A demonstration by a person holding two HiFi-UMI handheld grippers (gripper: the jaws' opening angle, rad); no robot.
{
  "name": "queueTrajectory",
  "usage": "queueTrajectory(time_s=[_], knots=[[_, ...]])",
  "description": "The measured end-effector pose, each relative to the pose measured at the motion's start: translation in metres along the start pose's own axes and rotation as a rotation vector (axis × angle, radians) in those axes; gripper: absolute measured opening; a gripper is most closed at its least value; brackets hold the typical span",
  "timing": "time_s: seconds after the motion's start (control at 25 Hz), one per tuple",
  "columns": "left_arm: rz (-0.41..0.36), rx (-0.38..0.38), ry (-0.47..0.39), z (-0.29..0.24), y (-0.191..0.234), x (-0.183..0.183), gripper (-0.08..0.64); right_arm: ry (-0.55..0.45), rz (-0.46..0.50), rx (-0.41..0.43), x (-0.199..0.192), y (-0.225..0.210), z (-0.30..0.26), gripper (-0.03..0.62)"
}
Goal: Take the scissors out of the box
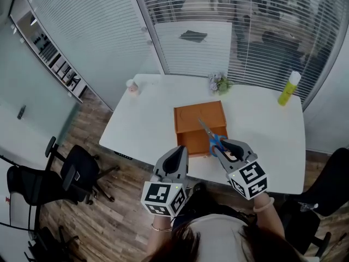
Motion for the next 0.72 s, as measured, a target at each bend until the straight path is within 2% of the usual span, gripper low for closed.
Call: queueTrajectory(time_s=[0.72], knots=[[-0.017,-0.013,-0.010,0.021,-0.027,0.005,0.018,-0.064,0.018,-0.023,0.013,0.009,0.032,0.112]])
Point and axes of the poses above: the fingertips, and each gripper's own axes: z backward along the fingers, y to its left, x out of its top, the point moved 1 cm from there along z, backward along the fingers, and after that the axes turned 13 degrees about -y, right-handed, at the moved point
